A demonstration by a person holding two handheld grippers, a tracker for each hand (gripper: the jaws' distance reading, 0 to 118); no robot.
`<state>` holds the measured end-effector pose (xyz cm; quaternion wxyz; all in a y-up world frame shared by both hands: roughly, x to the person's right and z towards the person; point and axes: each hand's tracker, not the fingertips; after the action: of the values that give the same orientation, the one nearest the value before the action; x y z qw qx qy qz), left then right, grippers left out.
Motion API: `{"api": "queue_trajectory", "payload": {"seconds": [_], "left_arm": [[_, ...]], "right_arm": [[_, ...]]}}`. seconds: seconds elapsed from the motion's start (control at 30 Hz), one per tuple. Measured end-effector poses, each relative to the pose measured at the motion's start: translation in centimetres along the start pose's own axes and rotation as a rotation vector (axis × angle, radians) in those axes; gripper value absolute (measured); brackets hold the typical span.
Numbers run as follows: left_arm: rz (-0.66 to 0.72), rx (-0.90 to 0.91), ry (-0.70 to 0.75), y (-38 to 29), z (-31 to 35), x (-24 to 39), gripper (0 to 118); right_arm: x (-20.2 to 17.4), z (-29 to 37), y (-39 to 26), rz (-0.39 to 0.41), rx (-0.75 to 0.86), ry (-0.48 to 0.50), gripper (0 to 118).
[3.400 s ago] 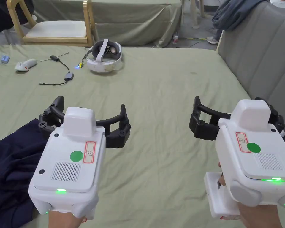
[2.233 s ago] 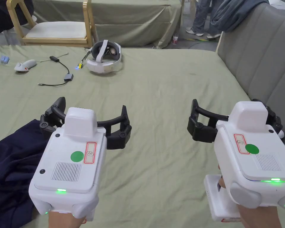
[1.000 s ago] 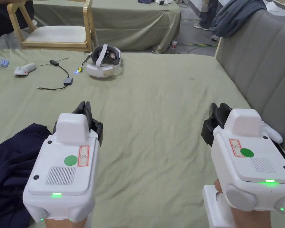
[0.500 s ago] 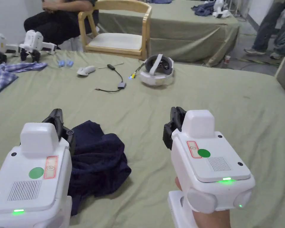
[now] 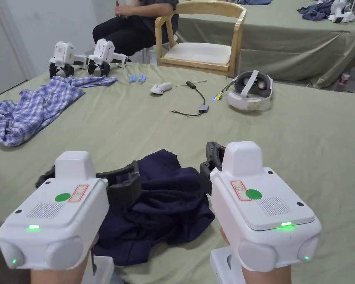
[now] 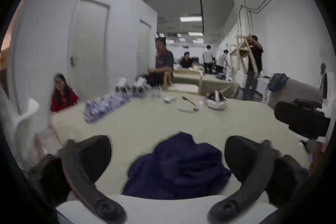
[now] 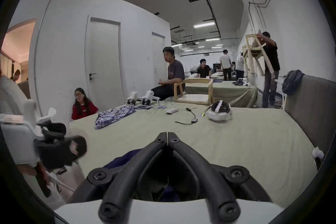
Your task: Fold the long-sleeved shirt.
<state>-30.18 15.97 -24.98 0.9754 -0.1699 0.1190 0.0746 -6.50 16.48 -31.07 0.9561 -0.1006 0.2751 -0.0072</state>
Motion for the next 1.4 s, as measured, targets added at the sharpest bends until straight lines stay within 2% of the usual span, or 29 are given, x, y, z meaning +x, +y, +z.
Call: {"api": "queue_trajectory", "payload": {"seconds": [0.1, 0.17, 0.23, 0.3, 0.43, 0.47, 0.5, 0.57, 0.77, 0.9, 1.0, 1.1, 1.23, 1.3, 1.4], "left_arm": [[0.065, -0.188, -0.056, -0.5, -4.3, 0.2, 111], [0.031, -0.345, -0.092, -1.7, -8.3, 0.4, 111], [-0.071, -0.472, -0.033, -3.2, -12.1, 0.8, 110], [-0.108, -0.548, 0.059, -4.6, -15.5, 0.9, 104], [-0.103, -0.643, 0.033, -6.4, -18.6, 0.2, 74], [-0.091, -0.676, 0.021, -6.5, -18.8, 0.0, 51], [-0.052, -0.663, -0.007, -6.4, -18.7, -0.5, 36], [-0.041, -0.62, 0.025, -5.5, -18.2, -0.3, 27], [-0.114, -0.411, -0.117, 1.6, -13.1, 4.5, 25], [-0.172, -0.29, -0.303, 5.9, -9.8, 11.6, 25], [-0.189, -0.272, -0.489, 6.9, -8.5, 18.7, 25], [-0.205, -0.31, -0.681, 5.1, -8.6, 26.1, 25], [-0.253, -0.428, -0.885, -1.9, -9.3, 35.9, 25], [-0.251, -0.545, -0.897, -6.4, -10.2, 39.6, 25], [-0.377, -0.635, -0.877, -11.8, -10.8, 43.1, 25]], "right_arm": [[0.3, 0.1, -0.4, -0.006, -0.024, -0.001, 0], [0.5, 0.1, -0.8, -0.003, -0.04, -0.005, 0], [0.6, 0.3, -1.1, 0.003, -0.051, -0.002, 0], [0.7, 0.6, -0.9, 0.009, -0.059, 0.0, 0], [1.5, 0.6, -0.7, 0.006, -0.083, -0.004, 0], [1.7, 0.7, -0.6, 0.006, -0.082, -0.014, 0], [2.0, 0.7, -0.6, 0.006, -0.08, -0.022, 0], [2.6, 0.9, -0.6, 0.0, -0.082, -0.03, 0], [5.1, 2.0, -0.5, -0.038, -0.078, -0.081, 0], [8.0, 3.7, -0.1, -0.055, -0.067, -0.164, 0], [10.9, 6.0, 0.7, -0.071, -0.036, -0.253, 0], [14.4, 8.8, 1.3, -0.083, -0.003, -0.358, 0], [18.5, 13.4, 1.7, -0.073, 0.016, -0.521, 0], [20.2, 15.4, 1.4, -0.09, 0.012, -0.575, 0], [22.1, 17.3, 0.5, -0.112, -0.016, -0.636, 0]]}}
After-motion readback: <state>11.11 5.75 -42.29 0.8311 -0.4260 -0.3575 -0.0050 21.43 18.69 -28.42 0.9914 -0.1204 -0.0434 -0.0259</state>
